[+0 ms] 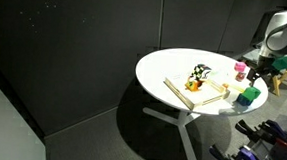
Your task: Pick up the lime green block and put it on the blue block
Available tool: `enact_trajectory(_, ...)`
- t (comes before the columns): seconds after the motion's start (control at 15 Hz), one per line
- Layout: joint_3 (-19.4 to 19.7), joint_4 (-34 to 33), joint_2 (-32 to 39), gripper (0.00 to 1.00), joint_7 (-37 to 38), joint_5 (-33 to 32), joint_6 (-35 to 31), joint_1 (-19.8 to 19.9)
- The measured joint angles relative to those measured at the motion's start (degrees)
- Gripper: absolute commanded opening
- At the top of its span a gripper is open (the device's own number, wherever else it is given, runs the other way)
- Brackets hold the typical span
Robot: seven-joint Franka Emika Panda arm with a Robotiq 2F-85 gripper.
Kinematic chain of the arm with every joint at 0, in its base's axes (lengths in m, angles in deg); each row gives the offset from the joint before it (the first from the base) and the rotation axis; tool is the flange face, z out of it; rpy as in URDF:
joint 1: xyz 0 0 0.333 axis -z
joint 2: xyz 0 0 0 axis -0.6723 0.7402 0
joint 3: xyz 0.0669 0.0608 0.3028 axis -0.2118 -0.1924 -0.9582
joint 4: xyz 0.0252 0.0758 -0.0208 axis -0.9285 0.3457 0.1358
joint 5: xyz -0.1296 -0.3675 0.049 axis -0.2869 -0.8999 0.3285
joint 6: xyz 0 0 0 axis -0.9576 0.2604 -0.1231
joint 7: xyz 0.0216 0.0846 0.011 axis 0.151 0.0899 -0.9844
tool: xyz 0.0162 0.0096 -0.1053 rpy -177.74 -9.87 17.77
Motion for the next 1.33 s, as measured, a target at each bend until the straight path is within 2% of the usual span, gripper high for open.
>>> enact_trajectory(0.27, -1.54, 0.27, -4.35, 1.0, -1.87, 3.94, 2.31, -0.39)
enact_trajectory(0.67, -3.43, 1.08, -11.52, 1.0, -8.01, 12.57, 7.62, -3.04)
enact_trajectory(1.33, -5.26, 1.93, -21.58, 1.0, -12.31, 12.35, 21.83, -4.07)
